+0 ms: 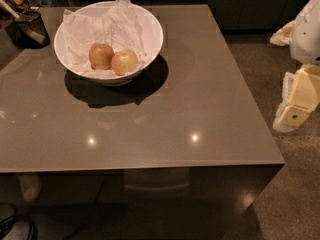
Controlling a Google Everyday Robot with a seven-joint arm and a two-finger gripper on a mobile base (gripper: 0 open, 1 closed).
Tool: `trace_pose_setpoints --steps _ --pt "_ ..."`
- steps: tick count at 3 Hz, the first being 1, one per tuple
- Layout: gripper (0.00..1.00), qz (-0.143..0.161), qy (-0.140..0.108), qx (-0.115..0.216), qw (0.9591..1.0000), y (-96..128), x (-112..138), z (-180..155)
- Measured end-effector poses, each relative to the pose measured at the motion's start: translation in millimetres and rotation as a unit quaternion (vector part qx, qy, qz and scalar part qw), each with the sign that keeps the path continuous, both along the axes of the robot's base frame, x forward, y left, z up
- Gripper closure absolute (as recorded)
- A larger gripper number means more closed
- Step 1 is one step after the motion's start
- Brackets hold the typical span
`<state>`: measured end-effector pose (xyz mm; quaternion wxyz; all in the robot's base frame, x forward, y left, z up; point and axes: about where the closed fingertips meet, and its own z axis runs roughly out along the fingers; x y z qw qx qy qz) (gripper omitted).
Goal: Pick apple from white bowl
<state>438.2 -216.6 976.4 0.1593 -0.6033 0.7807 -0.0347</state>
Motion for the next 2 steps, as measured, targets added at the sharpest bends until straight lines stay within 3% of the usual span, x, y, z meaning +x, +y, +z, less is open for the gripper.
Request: trace_pose_setpoints --steps 2 --pt "0.0 0.023 0.009 -0.003 0.9997 25 24 13"
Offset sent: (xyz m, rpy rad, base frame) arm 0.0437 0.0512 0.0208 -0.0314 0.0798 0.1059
